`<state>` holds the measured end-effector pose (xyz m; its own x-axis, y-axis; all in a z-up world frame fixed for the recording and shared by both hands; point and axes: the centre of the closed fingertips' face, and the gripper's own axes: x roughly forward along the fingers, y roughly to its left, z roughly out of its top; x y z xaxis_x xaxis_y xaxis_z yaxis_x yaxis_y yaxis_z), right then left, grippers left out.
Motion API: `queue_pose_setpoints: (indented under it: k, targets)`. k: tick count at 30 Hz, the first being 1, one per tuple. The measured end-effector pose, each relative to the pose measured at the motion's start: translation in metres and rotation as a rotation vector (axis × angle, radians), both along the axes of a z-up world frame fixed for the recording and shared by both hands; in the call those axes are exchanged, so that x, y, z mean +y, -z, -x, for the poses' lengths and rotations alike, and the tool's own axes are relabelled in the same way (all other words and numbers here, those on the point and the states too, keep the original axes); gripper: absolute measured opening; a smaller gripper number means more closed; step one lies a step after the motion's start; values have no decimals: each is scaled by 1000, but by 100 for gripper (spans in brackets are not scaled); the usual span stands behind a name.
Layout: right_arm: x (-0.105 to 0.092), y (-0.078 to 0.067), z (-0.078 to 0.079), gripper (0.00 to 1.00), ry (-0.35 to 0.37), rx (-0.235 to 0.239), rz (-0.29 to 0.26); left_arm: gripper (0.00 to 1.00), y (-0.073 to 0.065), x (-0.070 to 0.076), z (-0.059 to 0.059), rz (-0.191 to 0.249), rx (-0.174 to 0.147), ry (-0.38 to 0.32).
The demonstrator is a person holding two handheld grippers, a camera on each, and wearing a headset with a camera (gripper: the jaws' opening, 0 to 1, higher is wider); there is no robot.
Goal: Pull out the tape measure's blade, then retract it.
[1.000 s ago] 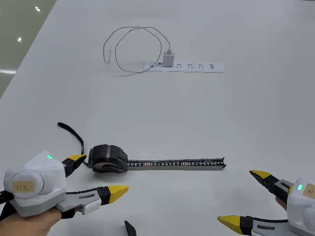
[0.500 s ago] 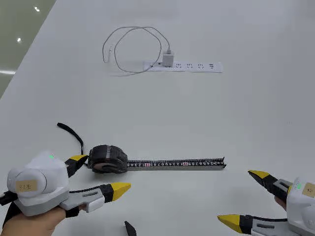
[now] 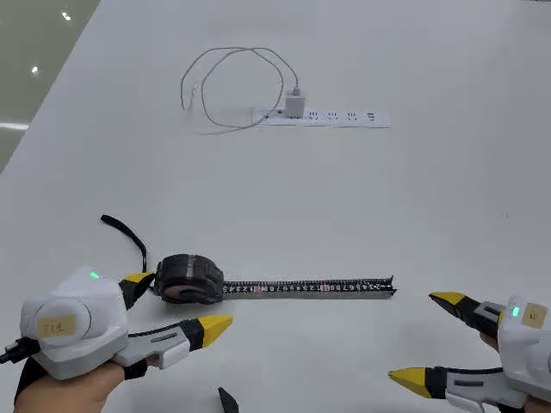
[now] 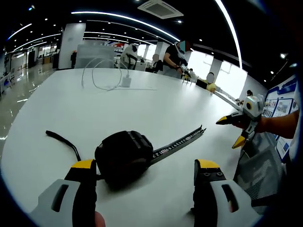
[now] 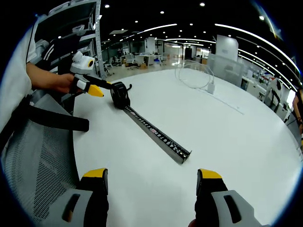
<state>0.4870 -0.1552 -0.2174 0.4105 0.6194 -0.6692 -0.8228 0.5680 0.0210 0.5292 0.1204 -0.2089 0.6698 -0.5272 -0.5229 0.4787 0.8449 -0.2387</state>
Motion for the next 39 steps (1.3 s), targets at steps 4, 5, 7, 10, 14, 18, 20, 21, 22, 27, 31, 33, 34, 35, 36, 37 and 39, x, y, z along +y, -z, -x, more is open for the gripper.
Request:
queue_pose_setpoints:
  k: [4,5,7,10,14,18,20,21,22,27,31,33,34,35,36,37,39]
  targets:
    - [-3,1,-6,74,-37,3,25,82,0,-1,-1,-2,3,-25]
    - [-4,2,-7,74,-45,5,32,82,0,-1,-2,2,4,-32]
    - [-5,1,-10,74,-56,7,37,81,0,-2,-2,-8,2,-44]
    - [-8,1,-16,72,-70,13,46,81,1,-1,-3,-12,3,-66]
    - [-11,1,-23,69,-96,20,63,81,2,-3,-5,-26,1,-96]
    - [-12,0,-31,67,-115,13,75,82,1,-3,-7,-20,-1,-137]
    - [-12,0,-35,66,-127,12,85,81,1,-3,-8,-25,-1,-154]
    - [-12,1,-37,65,-132,15,89,81,1,-3,-9,-20,0,-170]
    - [-12,2,-38,65,-138,17,91,81,1,-3,-10,-23,-1,-173]
    - [-11,5,-45,62,-167,25,103,81,4,-3,-12,-39,-5,-206]
    - [-8,6,-46,60,-195,36,116,78,7,-1,-15,-49,0,-252]
    - [-8,7,-48,59,-206,42,122,78,8,0,-17,-38,9,-277]
    - [-8,8,-49,59,-218,44,133,78,9,0,-17,-36,12,-290]
    - [-7,8,-49,58,-225,47,133,79,9,-2,-18,-35,14,-288]
    - [-6,7,-51,57,-233,50,135,78,10,-1,-19,-46,14,-296]
    - [-6,8,-52,57,-239,50,141,78,10,0,-19,-43,14,-303]
    - [-5,8,-56,56,-253,50,151,78,11,0,-21,-42,17,-315]
